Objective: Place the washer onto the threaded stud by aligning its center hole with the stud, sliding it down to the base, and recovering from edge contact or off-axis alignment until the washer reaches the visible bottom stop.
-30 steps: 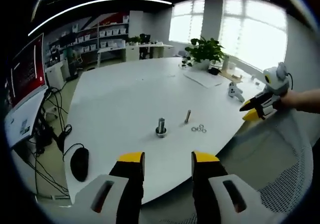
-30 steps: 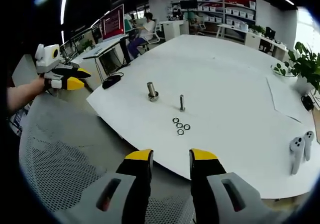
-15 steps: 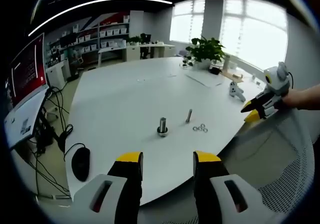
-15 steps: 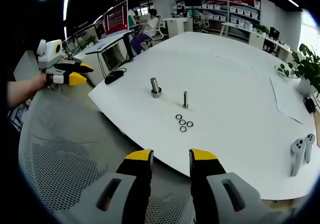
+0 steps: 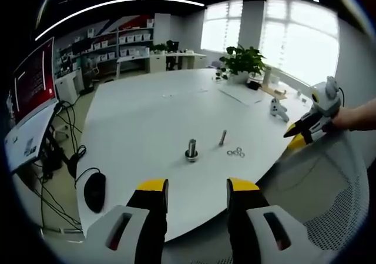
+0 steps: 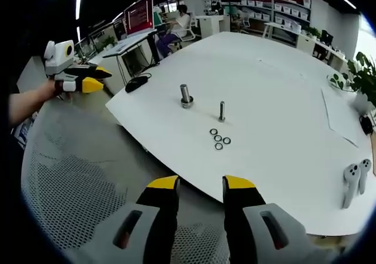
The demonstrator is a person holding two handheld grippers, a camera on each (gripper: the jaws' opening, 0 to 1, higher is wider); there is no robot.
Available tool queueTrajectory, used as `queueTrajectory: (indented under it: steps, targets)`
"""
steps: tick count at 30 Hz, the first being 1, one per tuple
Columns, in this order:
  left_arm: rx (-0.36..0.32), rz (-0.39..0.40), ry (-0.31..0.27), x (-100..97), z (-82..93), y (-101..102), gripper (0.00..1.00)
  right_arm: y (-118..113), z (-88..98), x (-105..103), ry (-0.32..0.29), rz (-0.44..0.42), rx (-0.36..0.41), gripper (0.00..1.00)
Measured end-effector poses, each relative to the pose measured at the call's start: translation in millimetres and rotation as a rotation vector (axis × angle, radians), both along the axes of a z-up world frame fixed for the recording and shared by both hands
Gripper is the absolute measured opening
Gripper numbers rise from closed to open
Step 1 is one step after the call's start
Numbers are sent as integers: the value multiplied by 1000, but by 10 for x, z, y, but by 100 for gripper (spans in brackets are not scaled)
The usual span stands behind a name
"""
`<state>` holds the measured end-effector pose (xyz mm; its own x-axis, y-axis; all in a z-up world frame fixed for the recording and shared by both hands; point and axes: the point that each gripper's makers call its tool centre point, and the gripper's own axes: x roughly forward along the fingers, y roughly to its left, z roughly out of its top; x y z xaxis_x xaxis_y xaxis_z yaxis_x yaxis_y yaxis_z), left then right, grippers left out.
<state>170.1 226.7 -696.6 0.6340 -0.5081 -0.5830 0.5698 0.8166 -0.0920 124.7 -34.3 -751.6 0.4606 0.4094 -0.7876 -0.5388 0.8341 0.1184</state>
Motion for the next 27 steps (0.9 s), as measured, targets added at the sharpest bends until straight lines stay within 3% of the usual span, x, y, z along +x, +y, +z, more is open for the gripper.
queueTrajectory:
  steps: [13,23,27]
  targets:
    - [-27,-4,21,13,-13,-9,40,33,26,31,-10,10,13,32]
    - [-24,8,14,22,-4,14,40,86,-52,-68,52,43,11,32]
    - [-24,8,20,12,-13,13,39,29,-39,-28,46,5,17,32]
